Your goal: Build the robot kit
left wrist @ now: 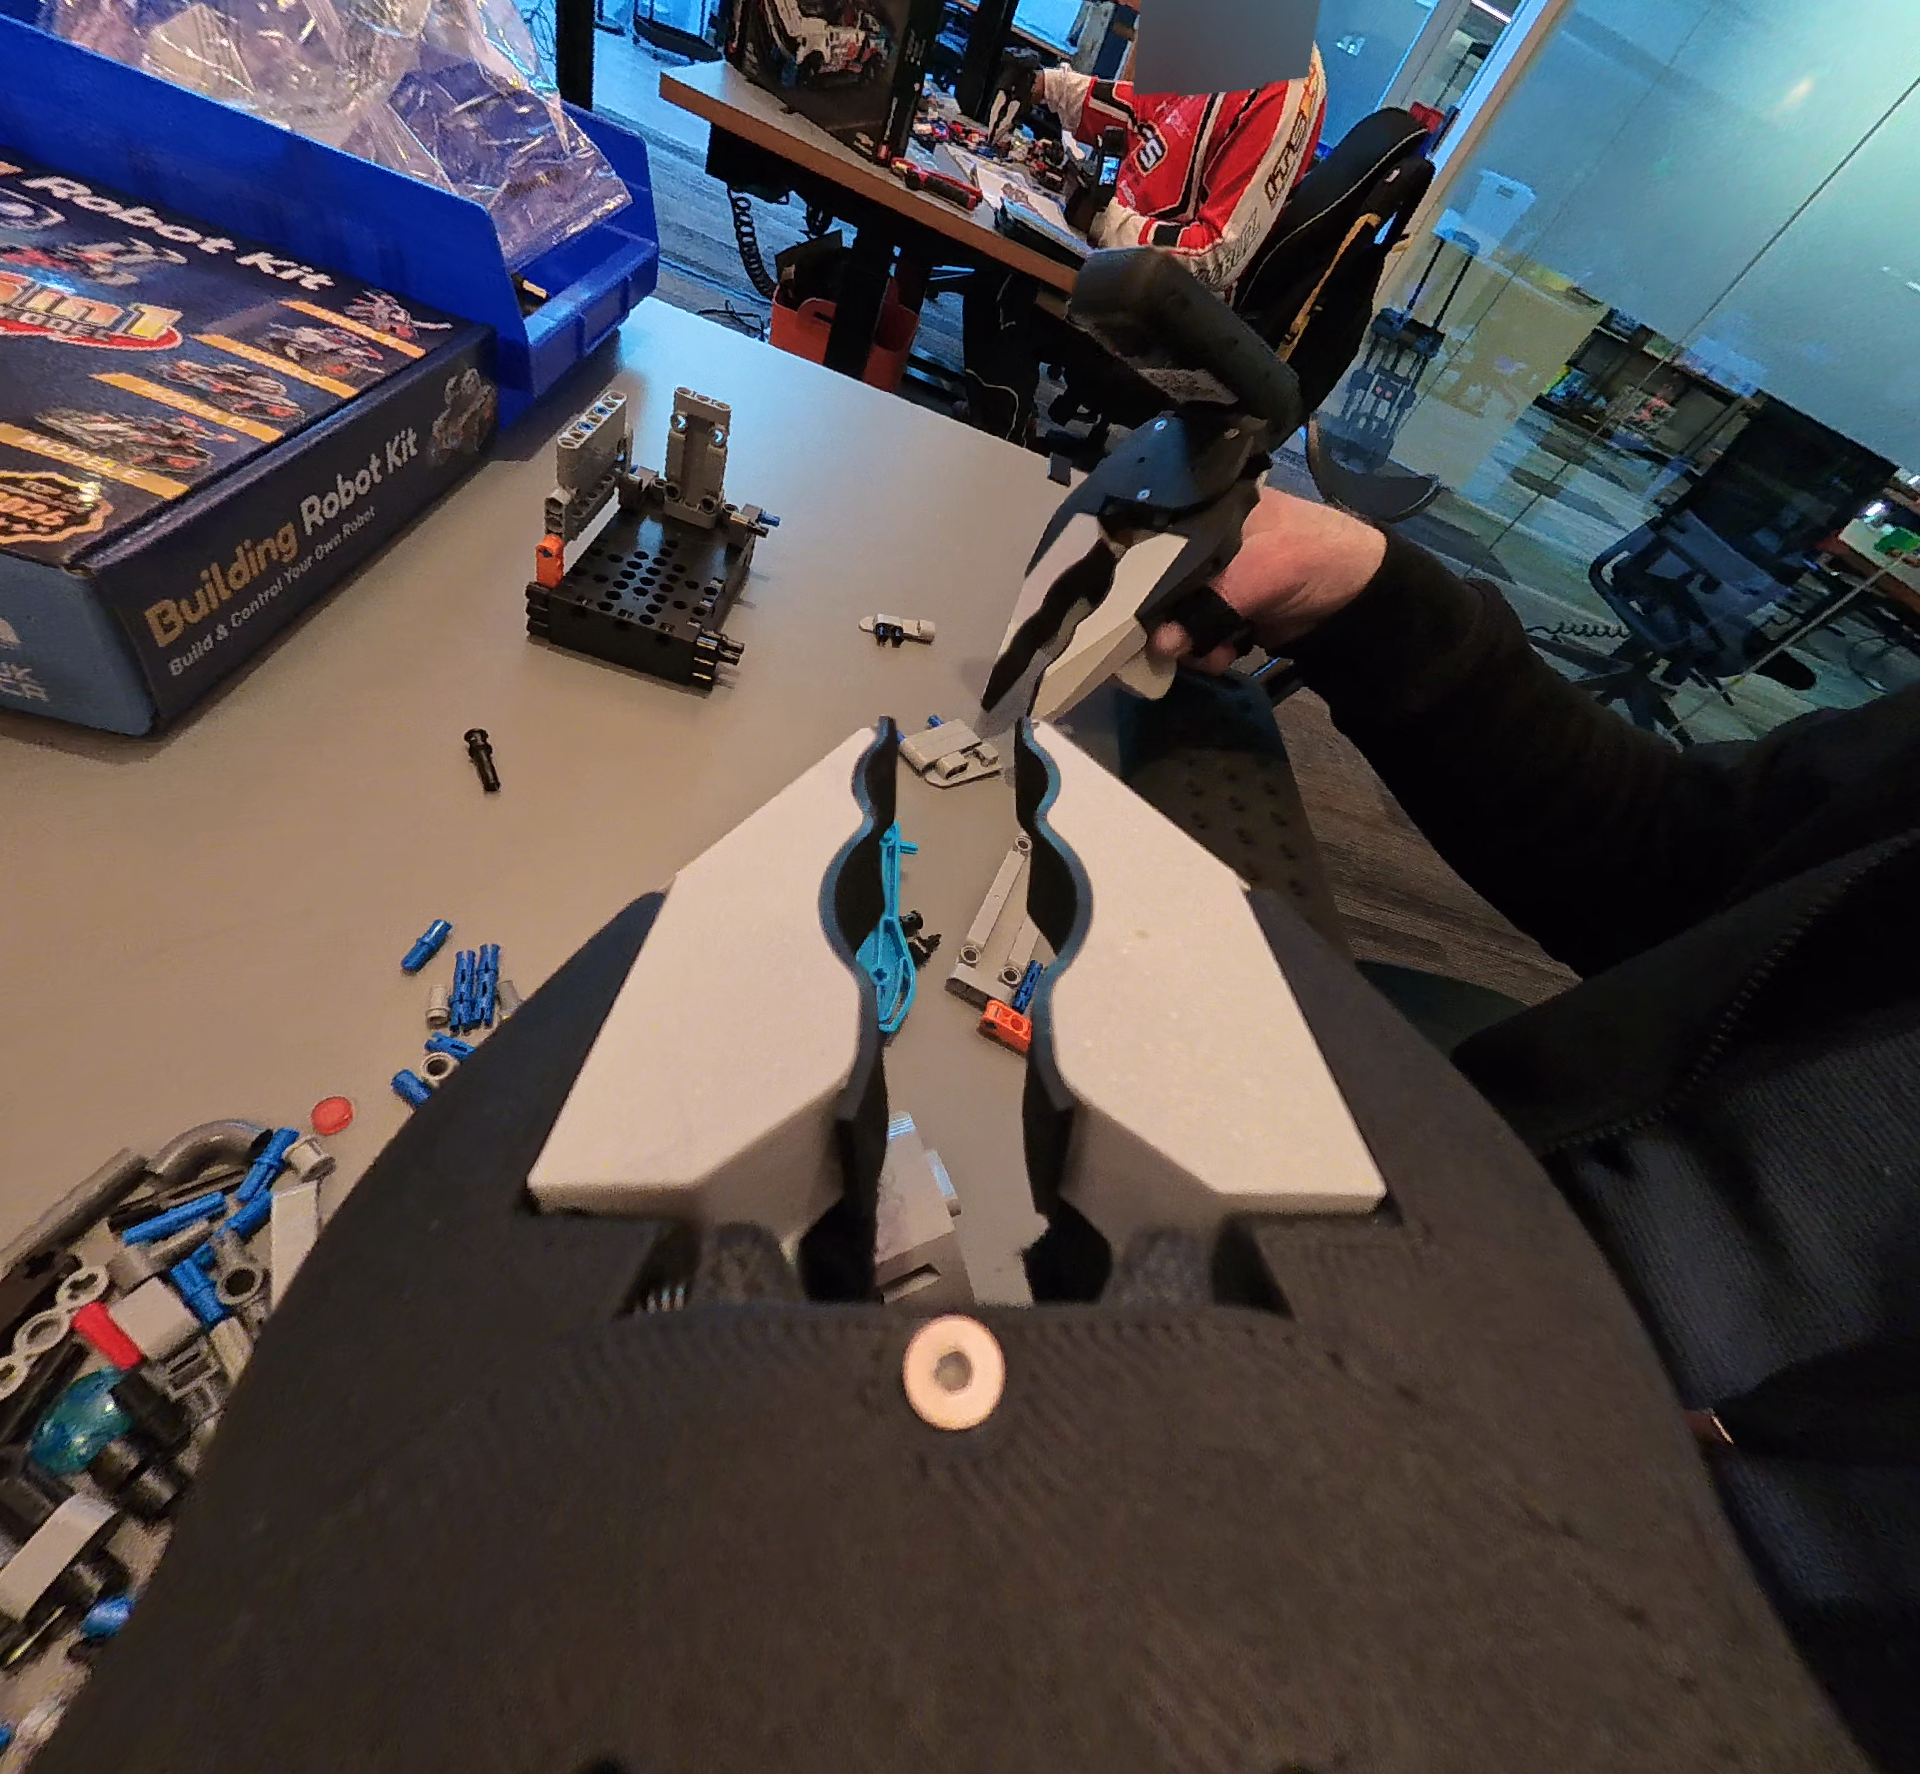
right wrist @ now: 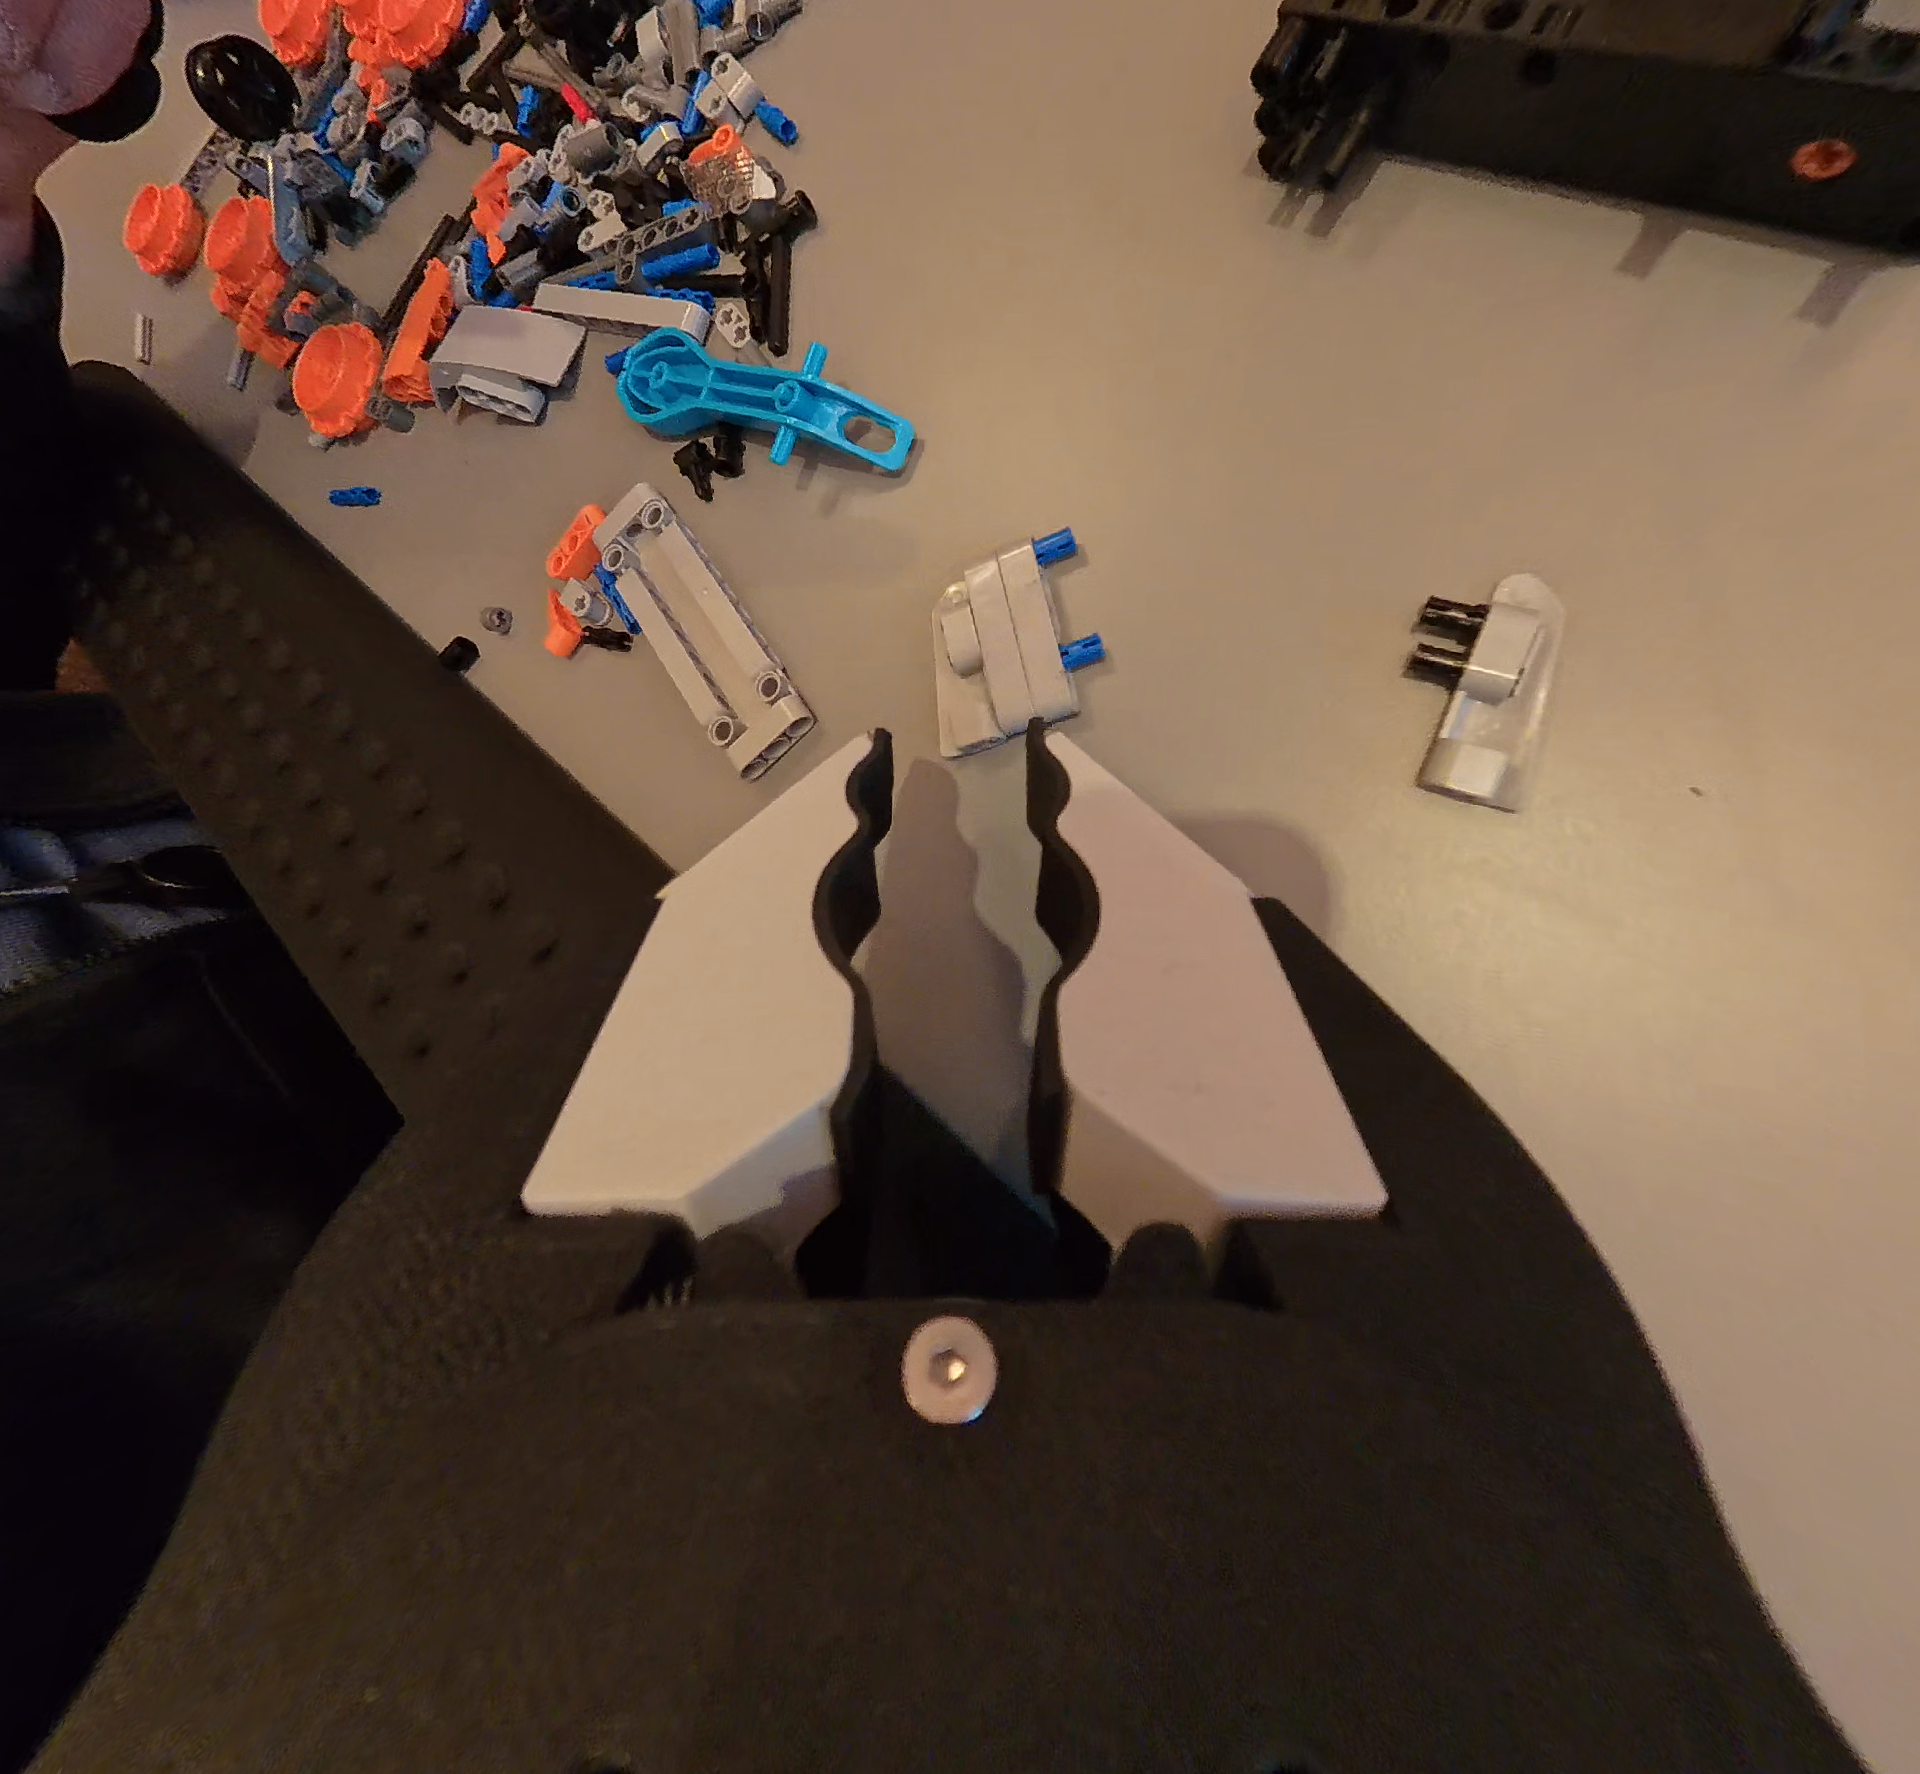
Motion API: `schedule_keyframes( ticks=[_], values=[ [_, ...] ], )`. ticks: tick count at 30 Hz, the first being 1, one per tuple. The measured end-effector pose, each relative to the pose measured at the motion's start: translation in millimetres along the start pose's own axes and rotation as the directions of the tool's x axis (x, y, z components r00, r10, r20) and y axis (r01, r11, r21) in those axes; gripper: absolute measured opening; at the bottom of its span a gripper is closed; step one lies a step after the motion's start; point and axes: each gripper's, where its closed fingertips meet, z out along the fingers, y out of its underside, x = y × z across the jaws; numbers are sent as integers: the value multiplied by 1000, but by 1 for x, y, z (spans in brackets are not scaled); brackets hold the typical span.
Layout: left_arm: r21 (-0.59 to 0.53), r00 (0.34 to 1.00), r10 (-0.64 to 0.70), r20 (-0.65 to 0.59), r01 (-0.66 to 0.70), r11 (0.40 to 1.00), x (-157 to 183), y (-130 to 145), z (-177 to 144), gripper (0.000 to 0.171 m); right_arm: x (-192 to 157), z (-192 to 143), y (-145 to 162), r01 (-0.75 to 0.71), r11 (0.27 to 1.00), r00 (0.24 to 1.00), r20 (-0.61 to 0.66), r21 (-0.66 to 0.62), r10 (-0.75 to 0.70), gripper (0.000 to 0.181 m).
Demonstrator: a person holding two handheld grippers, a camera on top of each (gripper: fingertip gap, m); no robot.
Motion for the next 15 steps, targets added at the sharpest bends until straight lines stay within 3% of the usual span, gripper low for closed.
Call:
schedule_keyframes(
  ticks=[6,10,15],
  values=[
    [34,996,82,29,-83,996,10,-20,-28,24,2,-22,-21,88,992,995,-61,88,-82,22],
    [63,975,155,159,-166,984,3,-36,-70,36,-12,-23,-42,209,966,978,-57,154,-203,19],
    [0,898,233,374,-251,968,-19,-41,-140,54,-26,-20,-77,316,905,949,-91,284,-303,18]
  ],
)
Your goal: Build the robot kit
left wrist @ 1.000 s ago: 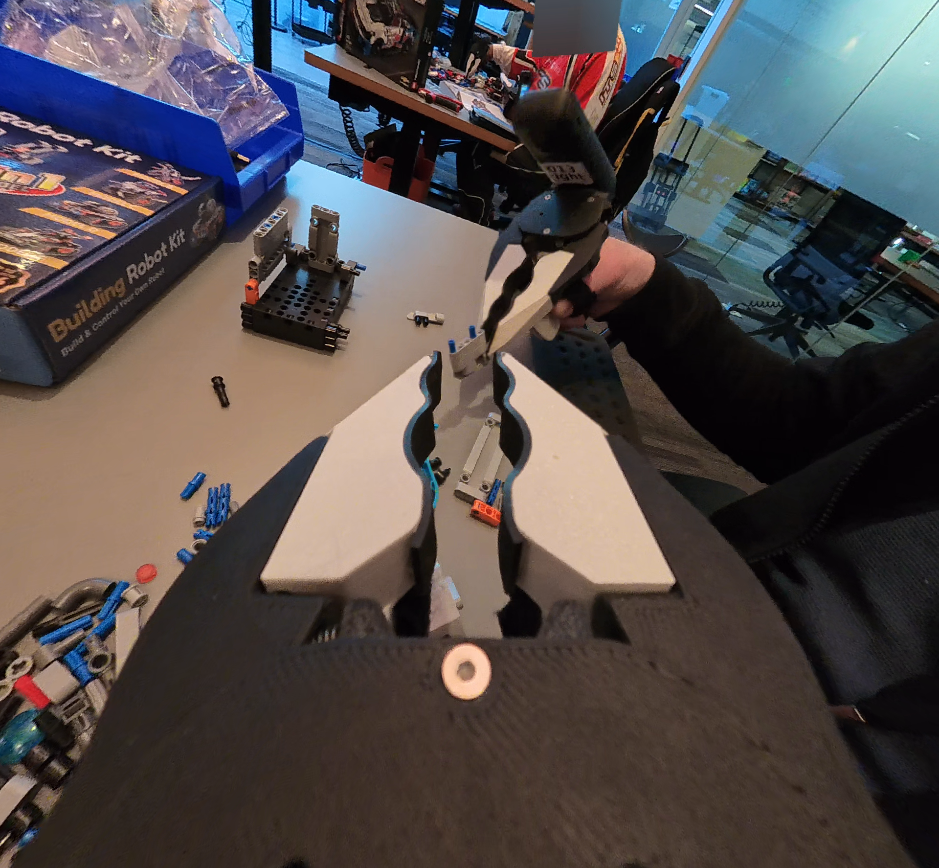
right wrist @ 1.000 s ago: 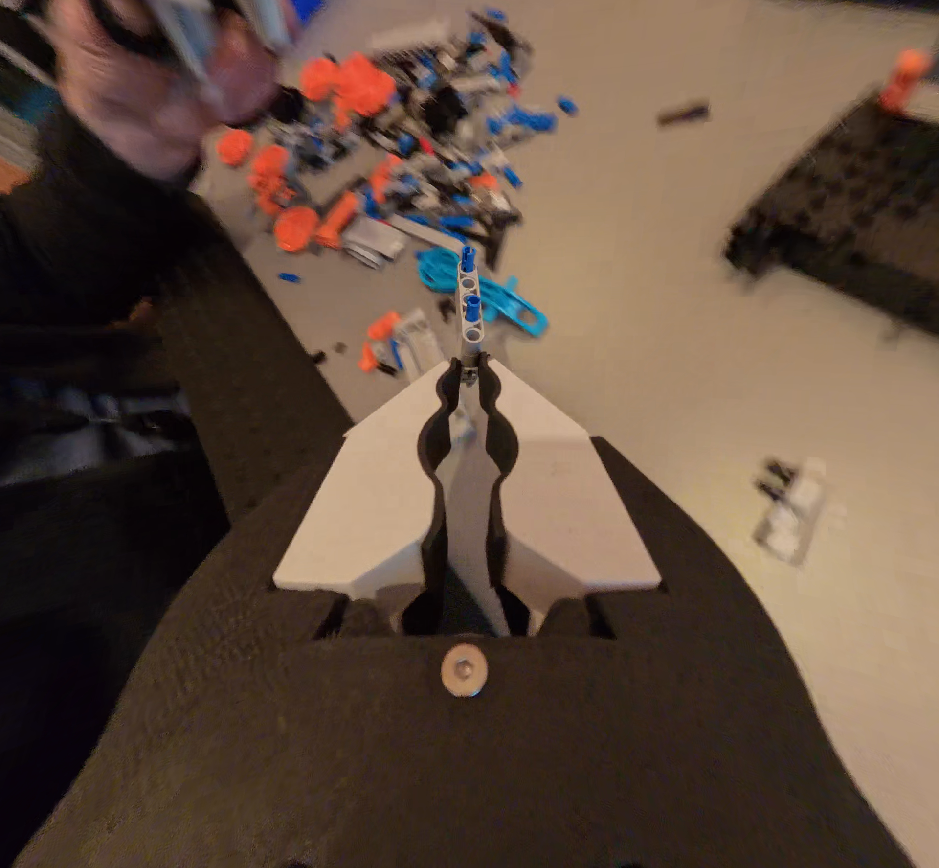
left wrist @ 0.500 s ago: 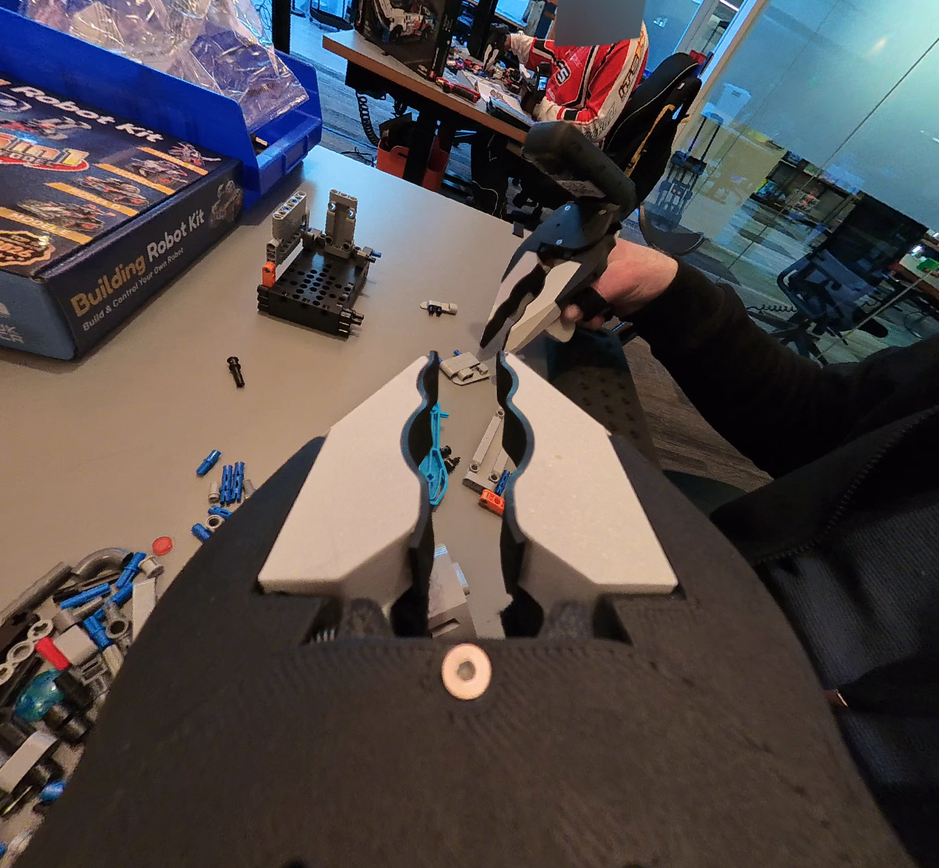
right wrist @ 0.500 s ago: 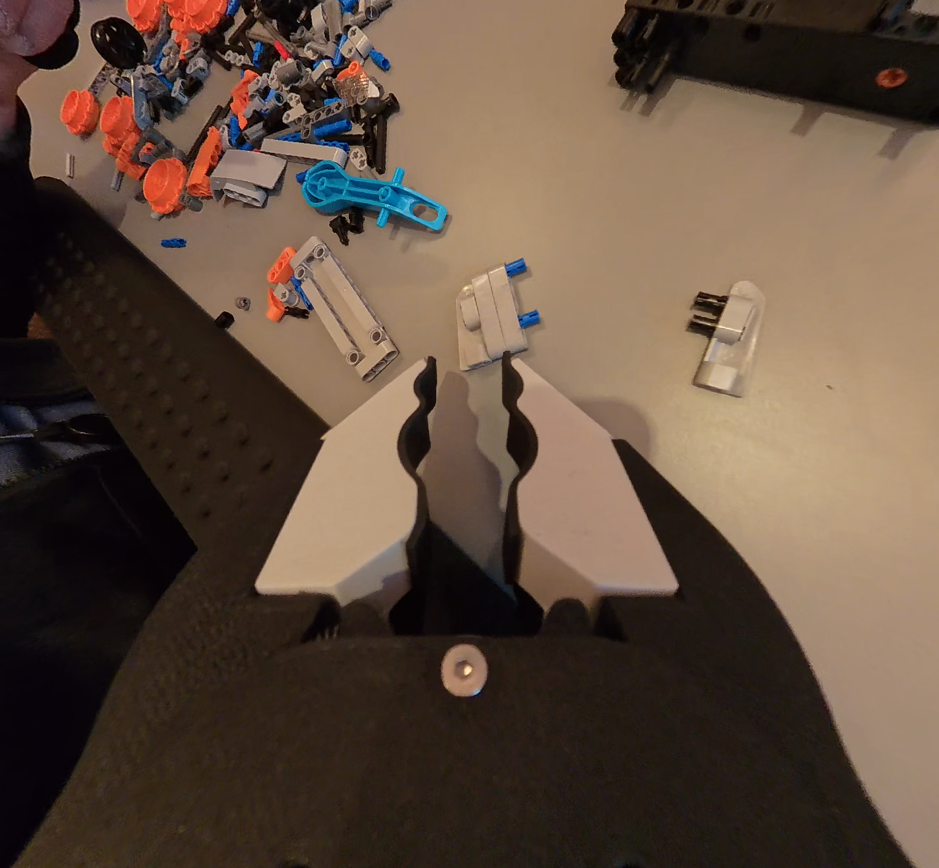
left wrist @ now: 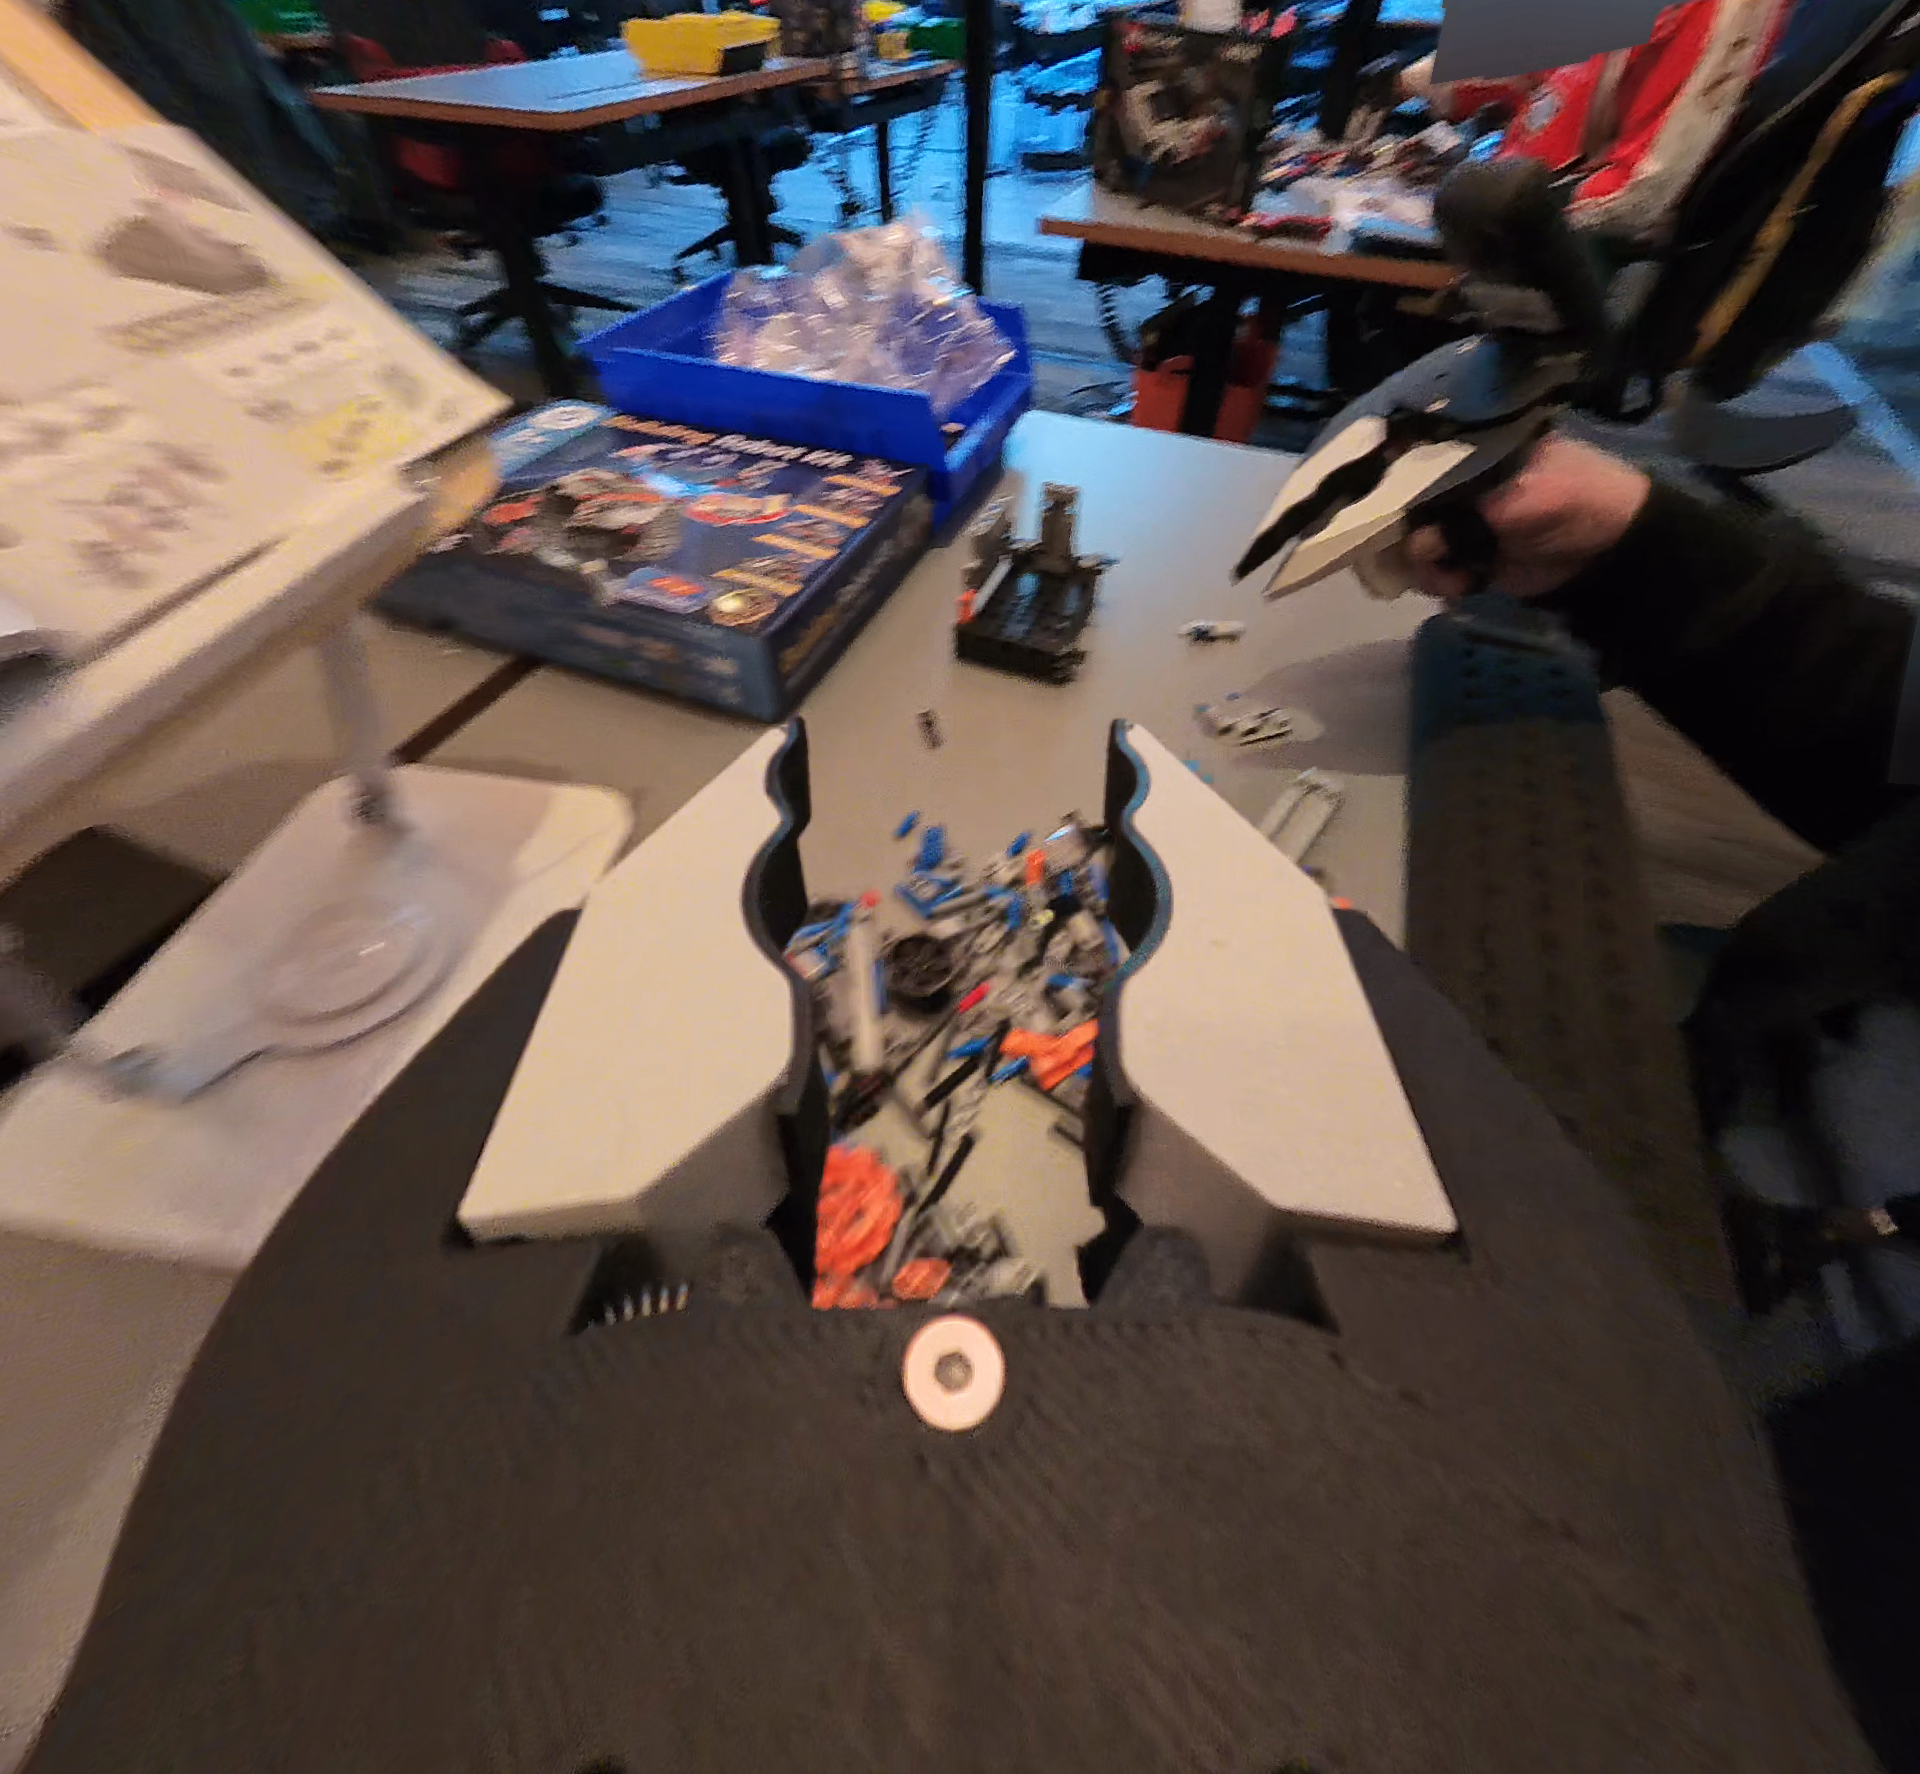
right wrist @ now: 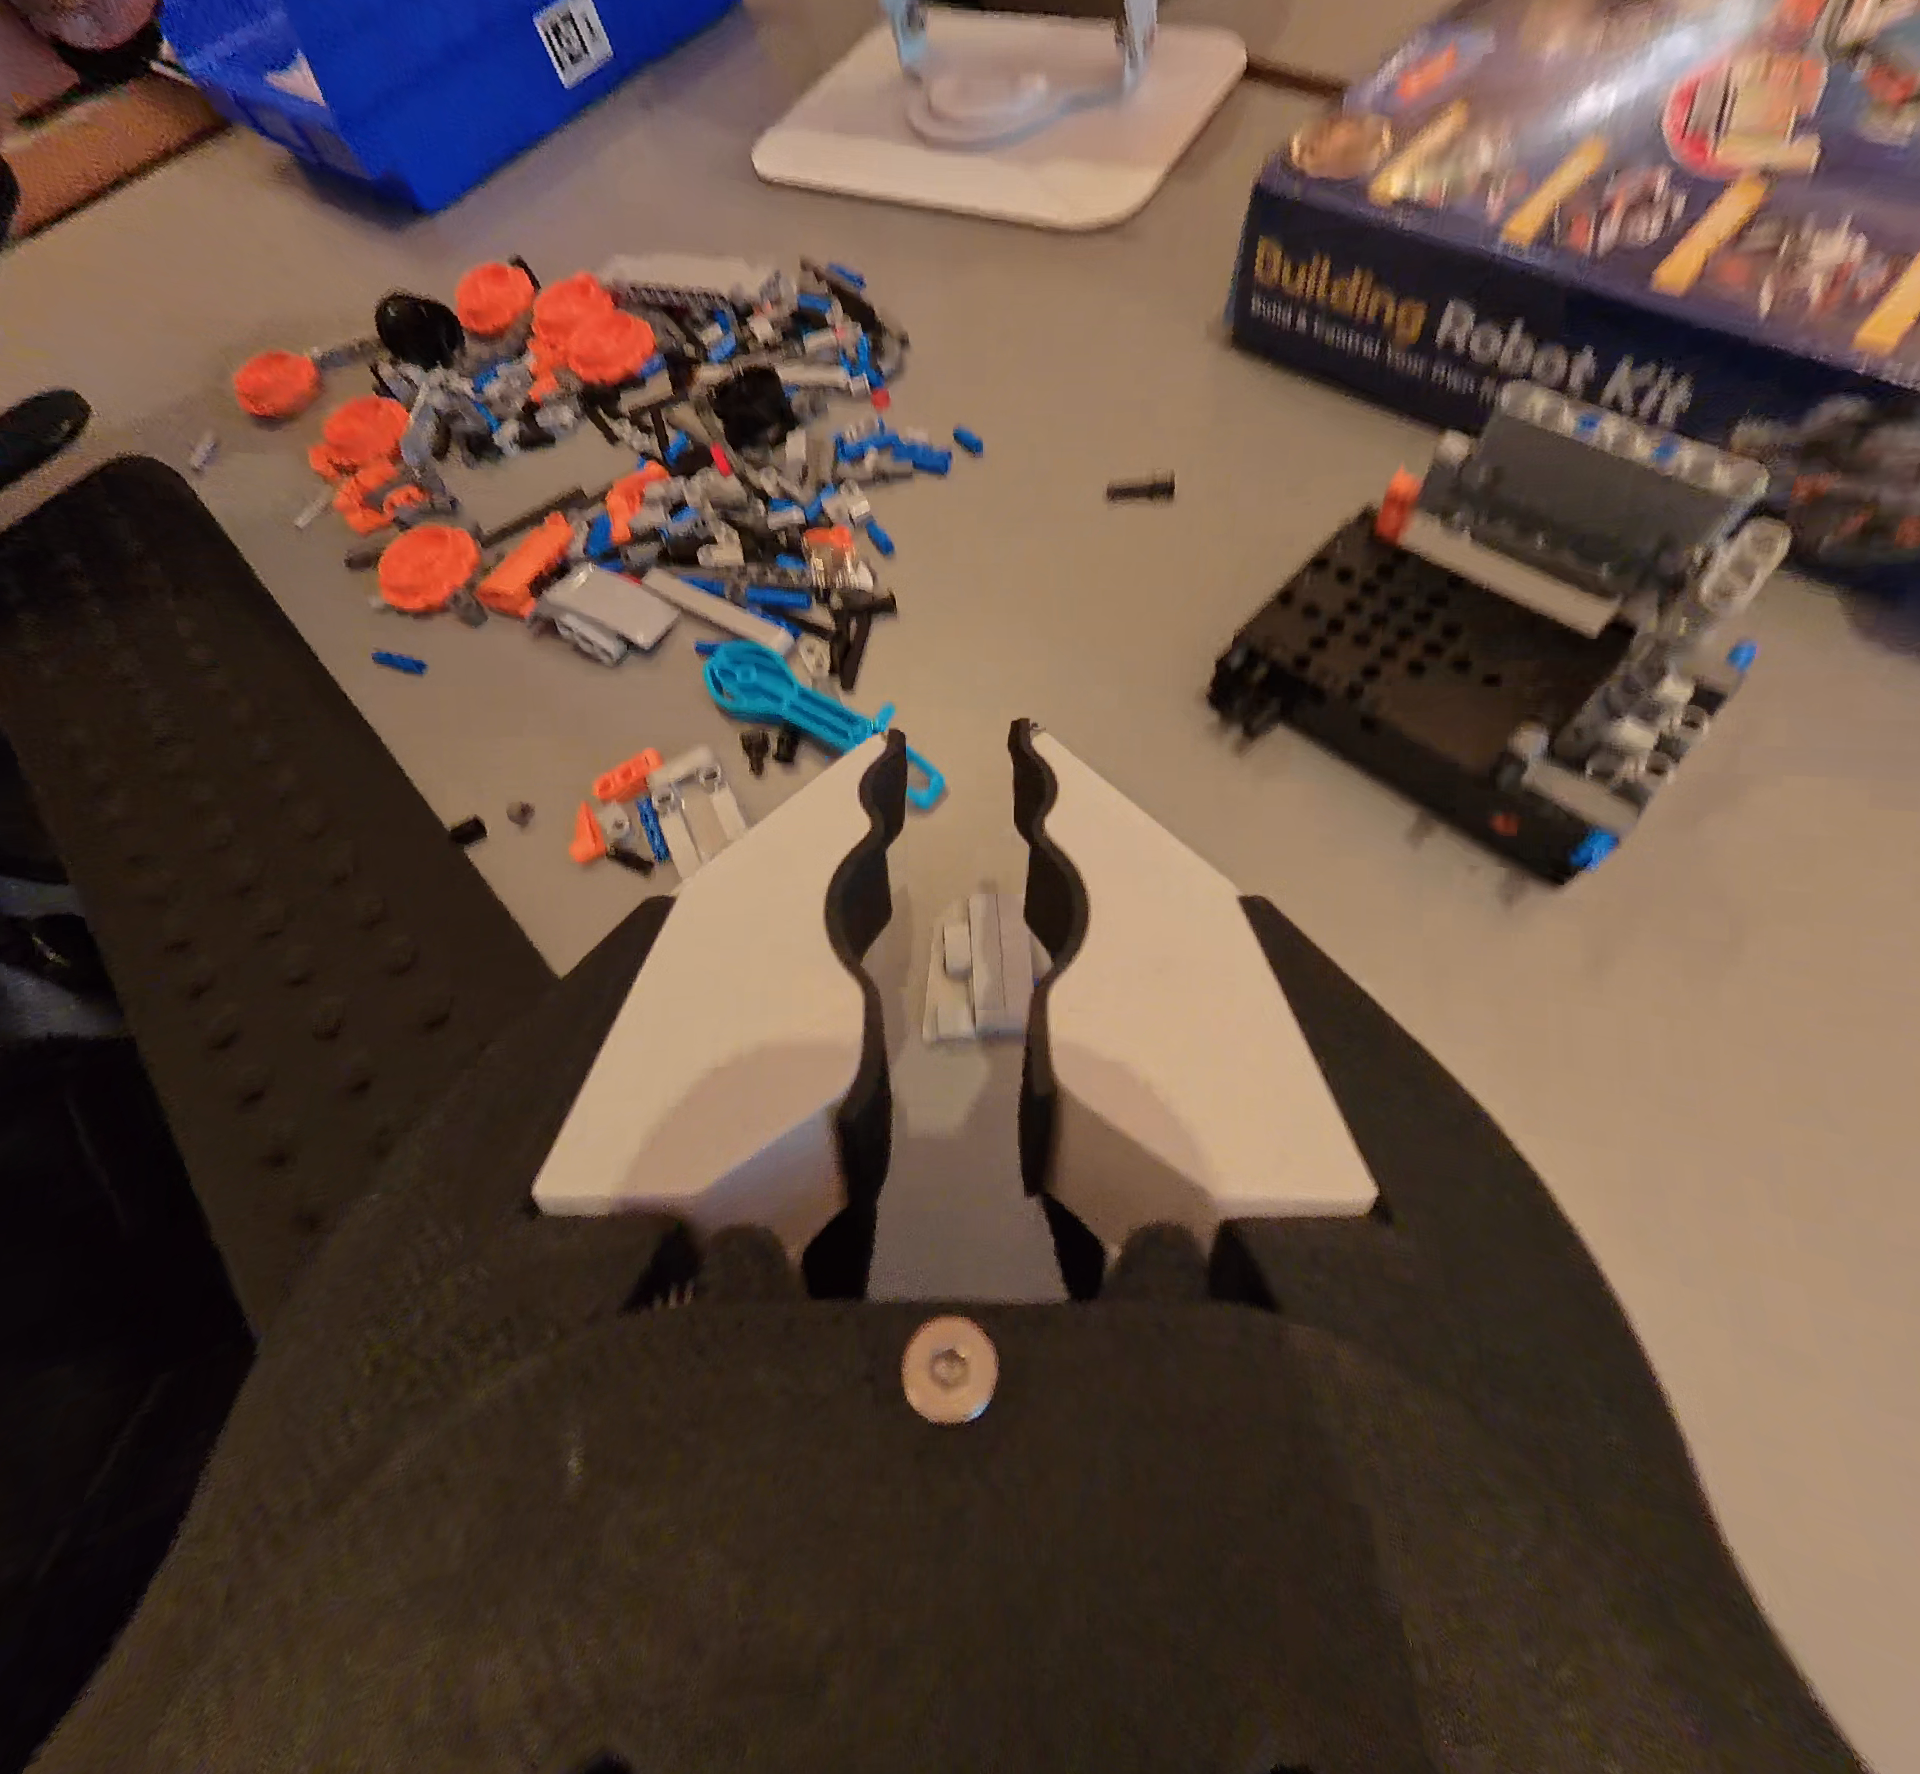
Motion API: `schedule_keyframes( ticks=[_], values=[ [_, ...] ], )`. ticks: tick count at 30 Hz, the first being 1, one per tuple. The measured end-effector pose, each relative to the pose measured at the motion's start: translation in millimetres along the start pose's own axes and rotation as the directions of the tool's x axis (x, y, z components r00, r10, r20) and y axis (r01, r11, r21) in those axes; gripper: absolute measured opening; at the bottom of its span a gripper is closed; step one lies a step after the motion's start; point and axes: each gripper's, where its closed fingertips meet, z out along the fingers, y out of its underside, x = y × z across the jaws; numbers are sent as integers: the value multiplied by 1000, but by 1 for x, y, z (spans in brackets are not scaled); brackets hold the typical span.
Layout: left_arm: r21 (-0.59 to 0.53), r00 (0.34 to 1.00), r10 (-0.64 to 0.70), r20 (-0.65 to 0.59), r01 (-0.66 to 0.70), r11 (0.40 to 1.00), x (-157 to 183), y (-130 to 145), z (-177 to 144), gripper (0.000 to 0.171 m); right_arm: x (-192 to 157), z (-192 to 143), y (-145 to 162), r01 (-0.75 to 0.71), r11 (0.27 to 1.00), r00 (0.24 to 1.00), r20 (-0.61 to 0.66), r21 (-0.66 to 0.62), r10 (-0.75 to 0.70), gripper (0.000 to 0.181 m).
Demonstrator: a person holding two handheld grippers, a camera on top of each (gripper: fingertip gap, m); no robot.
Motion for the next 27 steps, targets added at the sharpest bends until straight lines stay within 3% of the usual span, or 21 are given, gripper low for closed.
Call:
schedule_keyframes(
  ticks=[5,8,11,14,16,22,27],
  values=[
    [-141,958,107,268,-71,987,-62,19,-76,53,3,18,-20,86,994,996,-19,74,-85,15],
    [-248,883,160,442,-51,967,-108,36,-131,52,15,27,-17,113,991,992,-59,68,-109,14],
    [-317,832,190,521,-17,948,-141,49,-177,48,25,27,-13,120,990,989,-93,78,-112,12],
    [-340,826,156,542,46,939,-159,59,-204,44,34,25,-10,99,989,990,-110,105,-88,12],
    [-390,774,224,592,32,920,-177,57,-223,37,38,26,-6,76,991,991,-115,105,-64,13],
    [-569,826,313,468,11,823,-191,55,-241,36,42,33,9,140,990,977,-163,21,-135,12],
    [-702,888,295,353,44,711,-194,100,-252,36,44,31,7,140,989,978,-166,48,-130,12]
  ],
)
